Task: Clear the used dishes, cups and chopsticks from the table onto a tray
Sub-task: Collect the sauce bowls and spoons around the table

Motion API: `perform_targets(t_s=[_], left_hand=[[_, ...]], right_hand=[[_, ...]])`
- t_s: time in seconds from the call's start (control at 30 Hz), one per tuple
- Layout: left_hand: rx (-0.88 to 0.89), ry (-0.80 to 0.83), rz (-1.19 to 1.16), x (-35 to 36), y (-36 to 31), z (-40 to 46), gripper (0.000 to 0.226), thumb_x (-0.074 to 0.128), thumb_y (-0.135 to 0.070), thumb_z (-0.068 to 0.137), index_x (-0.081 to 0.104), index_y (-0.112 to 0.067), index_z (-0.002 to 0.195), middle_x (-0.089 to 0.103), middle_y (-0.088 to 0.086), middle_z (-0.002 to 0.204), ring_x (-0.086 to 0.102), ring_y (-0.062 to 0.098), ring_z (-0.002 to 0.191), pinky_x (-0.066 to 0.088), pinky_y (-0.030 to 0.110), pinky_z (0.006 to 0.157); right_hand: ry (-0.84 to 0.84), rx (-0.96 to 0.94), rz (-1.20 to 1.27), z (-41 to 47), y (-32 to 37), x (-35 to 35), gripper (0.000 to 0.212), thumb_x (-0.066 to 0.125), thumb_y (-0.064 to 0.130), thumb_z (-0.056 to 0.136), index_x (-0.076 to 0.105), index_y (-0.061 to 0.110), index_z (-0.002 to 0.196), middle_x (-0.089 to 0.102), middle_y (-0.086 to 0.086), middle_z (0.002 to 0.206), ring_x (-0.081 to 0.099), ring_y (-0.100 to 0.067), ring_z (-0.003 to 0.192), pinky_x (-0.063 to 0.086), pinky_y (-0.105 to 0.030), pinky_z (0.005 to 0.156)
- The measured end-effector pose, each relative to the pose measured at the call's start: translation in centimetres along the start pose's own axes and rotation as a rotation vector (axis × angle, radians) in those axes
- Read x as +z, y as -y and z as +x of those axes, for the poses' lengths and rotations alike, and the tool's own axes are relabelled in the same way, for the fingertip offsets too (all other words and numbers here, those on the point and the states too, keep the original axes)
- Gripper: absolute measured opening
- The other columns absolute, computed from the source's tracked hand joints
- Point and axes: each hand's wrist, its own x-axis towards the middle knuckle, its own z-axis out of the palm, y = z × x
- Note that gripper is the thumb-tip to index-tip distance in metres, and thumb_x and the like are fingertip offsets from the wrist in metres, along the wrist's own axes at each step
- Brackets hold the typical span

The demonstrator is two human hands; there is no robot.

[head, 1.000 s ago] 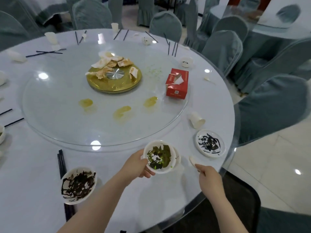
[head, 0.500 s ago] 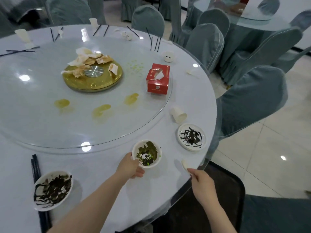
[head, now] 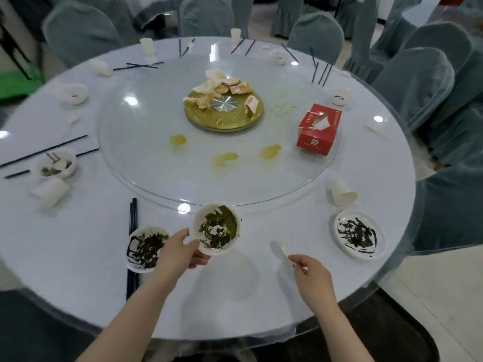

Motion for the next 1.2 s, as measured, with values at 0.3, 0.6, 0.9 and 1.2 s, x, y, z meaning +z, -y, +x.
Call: perform_targets(t_s=[0.3, 0.6, 0.9, 1.2], left_hand=[[-0.090, -0.264, -0.124, -9.8, 4.3, -1.9, 0.029, 0.045, -0.006, 0.096, 0.059, -0.017, 0.119, 0.074, 0.011, 0.068, 0.070, 0.019, 0.056, 0.051, 0.023, 0.048], [-0.192, -0.205, -0.078, -12.0, 7.0, -2.3, 0.037, 0.040, -0.008, 0.097, 0.044, -0.034, 0.123, 0.073, 0.009, 0.066, 0.069, 0.021, 0.053, 0.048, 0.022, 0.042], [-0.199, -0.112, -0.129, -10.9, 7.2, -1.1, 0.018, 0.043, -0.013, 0.100, 0.050, -0.026, 0.111, 0.074, 0.012, 0.071, 0.070, 0.022, 0.056, 0.047, 0.026, 0.053], [-0.242, -0.197, -0.214, -10.3, 9.9, -2.6, 0.034, 0.042, -0.008, 0.095, 0.050, -0.025, 0.123, 0.075, 0.012, 0.072, 0.071, 0.022, 0.060, 0.054, 0.029, 0.058]], right_hand=[[0.152, -0.220, -0.053, 2.1, 7.0, 5.6, 0.027, 0.053, 0.011, 0.091, 0.069, 0.023, 0.109, 0.061, 0.011, 0.101, 0.055, -0.006, 0.090, 0.035, -0.013, 0.077], [0.242, -0.255, -0.065, 1.9, 9.8, 8.5, 0.027, 0.053, 0.010, 0.090, 0.069, 0.028, 0.102, 0.061, 0.012, 0.098, 0.057, -0.006, 0.091, 0.037, -0.017, 0.078], [0.228, -0.253, -0.132, 1.4, 9.9, 8.0, 0.027, 0.053, 0.008, 0.090, 0.069, 0.025, 0.103, 0.060, 0.013, 0.096, 0.055, -0.005, 0.088, 0.035, -0.016, 0.076], [0.296, -0.259, -0.115, 0.1, 9.8, 9.1, 0.026, 0.053, 0.009, 0.090, 0.069, 0.025, 0.104, 0.063, 0.012, 0.100, 0.056, -0.004, 0.089, 0.036, -0.016, 0.076]])
